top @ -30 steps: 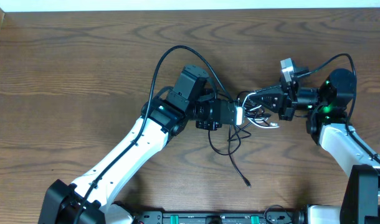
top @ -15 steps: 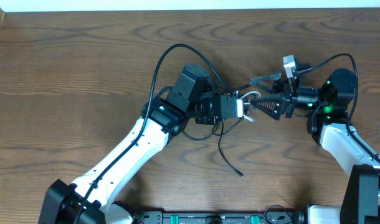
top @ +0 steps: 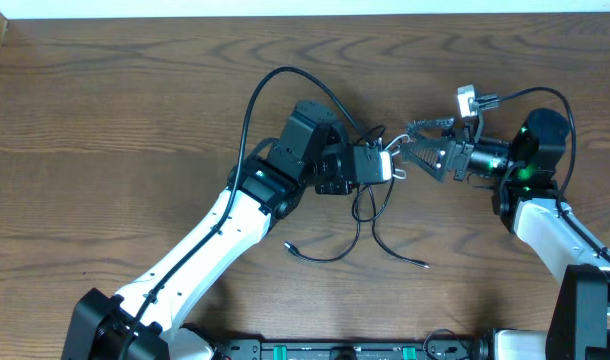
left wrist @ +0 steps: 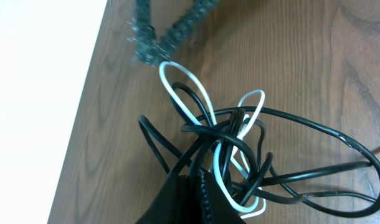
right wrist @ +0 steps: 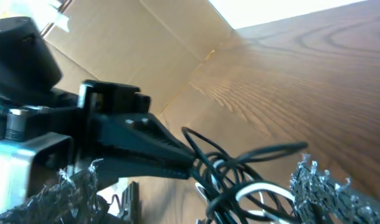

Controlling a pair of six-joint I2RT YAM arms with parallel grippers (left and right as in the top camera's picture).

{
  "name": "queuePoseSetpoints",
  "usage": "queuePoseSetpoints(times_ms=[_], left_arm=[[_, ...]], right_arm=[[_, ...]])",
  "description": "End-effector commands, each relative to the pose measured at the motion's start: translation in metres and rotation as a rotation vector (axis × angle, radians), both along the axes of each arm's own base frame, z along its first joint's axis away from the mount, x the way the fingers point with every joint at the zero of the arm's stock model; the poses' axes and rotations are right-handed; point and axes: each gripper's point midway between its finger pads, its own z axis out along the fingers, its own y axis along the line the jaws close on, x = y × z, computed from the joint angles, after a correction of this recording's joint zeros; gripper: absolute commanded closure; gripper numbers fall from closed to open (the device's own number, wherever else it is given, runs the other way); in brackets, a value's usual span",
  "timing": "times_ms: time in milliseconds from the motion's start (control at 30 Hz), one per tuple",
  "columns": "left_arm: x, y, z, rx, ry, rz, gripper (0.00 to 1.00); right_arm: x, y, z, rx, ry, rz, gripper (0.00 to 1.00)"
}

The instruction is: Untangle cables

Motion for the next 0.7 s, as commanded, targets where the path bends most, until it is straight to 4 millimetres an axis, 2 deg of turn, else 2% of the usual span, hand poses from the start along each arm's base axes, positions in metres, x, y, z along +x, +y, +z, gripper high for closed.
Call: queuePoseSetpoints(times_ms=[0, 133, 333, 500, 667], left_arm=[[0.010, -0.004, 0.019, -0.056, -0.026, 0.035, 0.93], [0.014, -0.007, 0.026, -0.081, -0.049, 0.037, 0.93], [0.016, -0.008, 0.029, -0.092, -0.061, 0.039, 0.93], [0.019, -0.010, 0.036, -0.123, -0.068, 0.058, 0.93], [0.033, -0.007, 0.046, -0.156, -0.097, 0.141, 0.92]], right_arm=[[0.008, -0.004, -0.012, -0.022, 0.051, -0.064, 0.05], [0.013, -0.004, -0.031, -0.049, 0.163, -0.124, 0.06], [0.015, 0.008, -0.052, -0.105, 0.252, -0.179, 0.11], [0.010, 0.016, -0.078, -0.210, 0.280, -0.206, 0.12], [0.001, 0.019, -0.097, -0.296, 0.293, -0.197, 0.15]])
